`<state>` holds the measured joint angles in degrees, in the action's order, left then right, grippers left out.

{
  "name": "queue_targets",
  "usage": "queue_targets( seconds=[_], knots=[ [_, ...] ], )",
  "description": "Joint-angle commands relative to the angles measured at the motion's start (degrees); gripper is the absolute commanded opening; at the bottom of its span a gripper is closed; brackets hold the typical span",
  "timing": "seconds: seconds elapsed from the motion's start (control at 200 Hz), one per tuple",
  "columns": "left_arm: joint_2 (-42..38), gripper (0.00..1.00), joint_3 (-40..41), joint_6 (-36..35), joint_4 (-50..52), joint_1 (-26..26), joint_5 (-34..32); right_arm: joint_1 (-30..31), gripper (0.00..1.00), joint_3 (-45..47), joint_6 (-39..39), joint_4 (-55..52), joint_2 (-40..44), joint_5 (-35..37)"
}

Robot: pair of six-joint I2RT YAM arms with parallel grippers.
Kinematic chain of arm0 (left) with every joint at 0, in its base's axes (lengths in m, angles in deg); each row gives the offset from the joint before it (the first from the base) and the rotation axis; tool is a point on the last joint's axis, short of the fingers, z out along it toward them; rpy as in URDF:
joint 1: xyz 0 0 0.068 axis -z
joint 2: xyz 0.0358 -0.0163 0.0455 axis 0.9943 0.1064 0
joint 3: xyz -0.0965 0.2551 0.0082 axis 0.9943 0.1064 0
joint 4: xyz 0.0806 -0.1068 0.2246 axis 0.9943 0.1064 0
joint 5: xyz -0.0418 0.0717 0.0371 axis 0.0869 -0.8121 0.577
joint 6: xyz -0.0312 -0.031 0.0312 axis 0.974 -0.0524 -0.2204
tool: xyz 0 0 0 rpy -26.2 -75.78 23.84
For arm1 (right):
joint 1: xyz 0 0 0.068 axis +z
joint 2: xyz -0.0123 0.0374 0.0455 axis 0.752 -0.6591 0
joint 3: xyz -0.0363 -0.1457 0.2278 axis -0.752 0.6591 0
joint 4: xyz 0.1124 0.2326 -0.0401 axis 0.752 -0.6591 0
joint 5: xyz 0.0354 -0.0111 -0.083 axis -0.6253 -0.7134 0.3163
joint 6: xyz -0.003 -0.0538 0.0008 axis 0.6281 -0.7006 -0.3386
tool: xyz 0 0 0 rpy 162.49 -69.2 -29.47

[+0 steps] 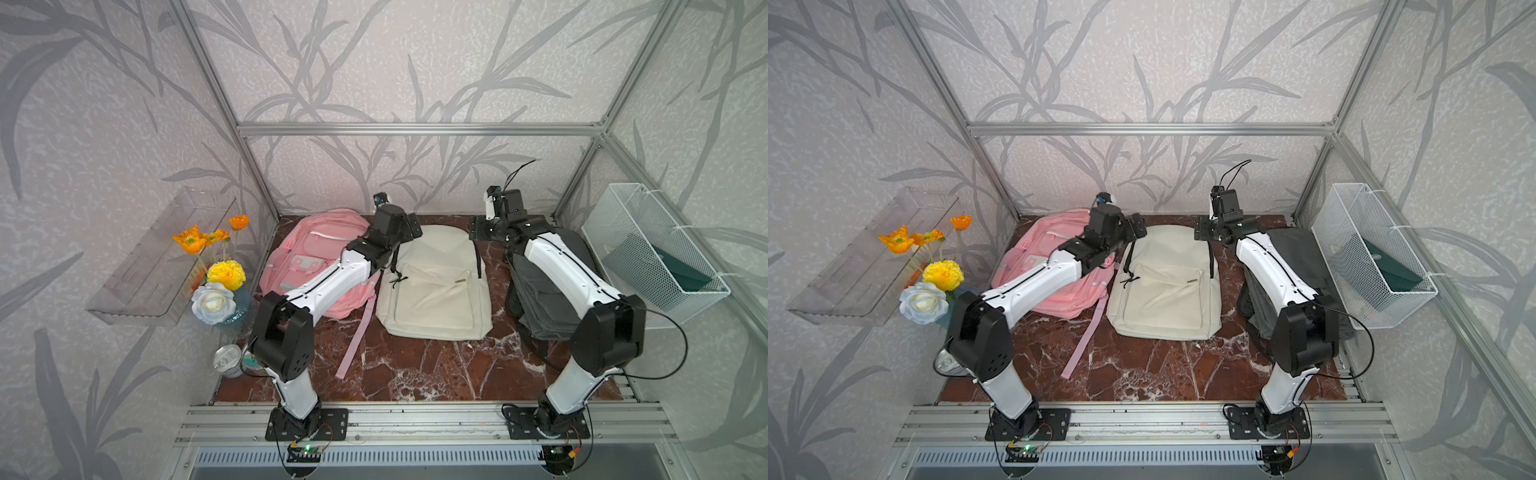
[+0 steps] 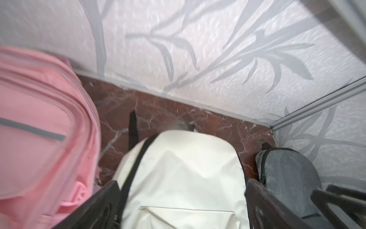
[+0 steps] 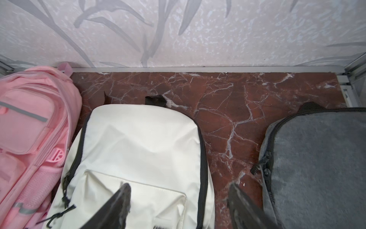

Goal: Zip up the backpack
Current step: Place the backpack at the center of the board, then reset both arms

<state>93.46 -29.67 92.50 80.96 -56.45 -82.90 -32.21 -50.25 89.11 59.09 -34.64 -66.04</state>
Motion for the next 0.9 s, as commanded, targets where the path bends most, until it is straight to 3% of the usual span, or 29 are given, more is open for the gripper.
queue_targets(
  seconds=[0.0, 0.115, 0.3, 0.315, 0.425, 0.52, 0.645, 0.77, 0.895],
  knots=[
    [-7.13, 1.0, 8.55, -10.18, -2.45, -4.22, 1.17, -0.03, 0.82, 6.31, -3.31, 8.69, 7.44, 1.44],
    [-14.27, 1.0, 20.1, -11.89, -9.79, -9.2, -1.91, -0.12, 0.83, 15.3, -7.48, 14.98, 14.1, 6.54],
    [-16.8, 1.0, 36.17, -32.5, -26.64, -11.6, -18.32, -0.11, 0.93, 35.83, -14.93, 33.27, 21.97, 16.06],
    [-16.5, 1.0, 36.69, -33.57, -26.82, -12.27, -18.49, -0.16, 1.0, 37.72, -15.9, 35.37, 22.23, 16.75],
    [-15.0, 1.0, 40.43, -35.7, -28.25, -16.74, -19.64, -0.5, 0.99, 48.7, -17.58, 49.48, 21.01, 23.96],
    [-14.2, 1.0, 44.43, -36.31, -31.98, -20.17, -16.98, -1.78, 0.99, 52.29, -17.68, 51.51, 17.54, 25.26],
    [-14.33, 0.99, 47.19, -39.71, -35.6, -21.38, -12.08, -2.24, 0.99, 55.91, -17.63, 56.85, 13.87, 25.22],
    [-16.34, 1.0, 49.83, -38.71, -38.14, -21.51, -9.91, -4.37, 0.99, 59.74, -16.74, 62.55, 13.02, 17.94],
    [-18.84, 1.0, 53.44, -38.76, -41.21, -20.09, -11.92, -6.19, 0.99, 62.67, -17.33, 70.42, 9.65, 10.9]
  ],
)
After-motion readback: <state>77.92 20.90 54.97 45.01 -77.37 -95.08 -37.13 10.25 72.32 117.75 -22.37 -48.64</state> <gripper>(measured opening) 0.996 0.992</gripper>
